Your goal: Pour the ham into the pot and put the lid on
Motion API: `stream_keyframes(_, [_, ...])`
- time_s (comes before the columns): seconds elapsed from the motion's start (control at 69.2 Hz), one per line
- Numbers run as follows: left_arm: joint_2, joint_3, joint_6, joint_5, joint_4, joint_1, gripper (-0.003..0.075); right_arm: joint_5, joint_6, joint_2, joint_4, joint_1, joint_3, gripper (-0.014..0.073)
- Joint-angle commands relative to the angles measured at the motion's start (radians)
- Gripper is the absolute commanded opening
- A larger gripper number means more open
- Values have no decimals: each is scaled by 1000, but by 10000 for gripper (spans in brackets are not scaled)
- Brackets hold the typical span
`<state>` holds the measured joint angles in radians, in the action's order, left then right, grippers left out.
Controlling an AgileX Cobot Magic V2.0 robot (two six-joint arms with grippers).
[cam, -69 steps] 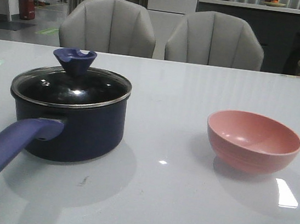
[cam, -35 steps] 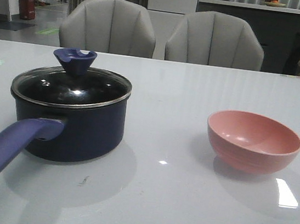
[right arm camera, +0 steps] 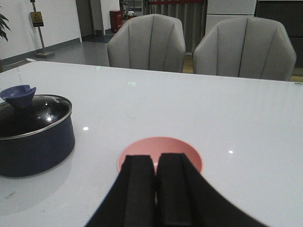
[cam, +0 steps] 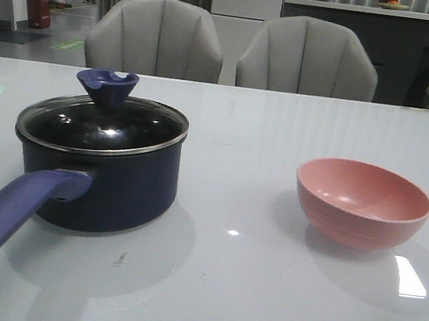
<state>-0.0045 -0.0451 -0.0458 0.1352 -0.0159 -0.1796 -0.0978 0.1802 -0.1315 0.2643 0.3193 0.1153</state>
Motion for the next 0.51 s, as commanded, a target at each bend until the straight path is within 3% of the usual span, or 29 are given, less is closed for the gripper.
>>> stream_keyframes(0.0, [-22, 26, -37, -169, 9, 30, 112, 72, 4, -9, 6, 1, 31, 161])
stream_keyframes(0.116, [-20, 70, -37, -233, 9, 35, 112, 72, 4, -9, 6, 1, 31, 161])
stream_keyframes(0.492, [-20, 72, -37, -194, 9, 35, 112, 72, 4, -9, 6, 1, 31, 161])
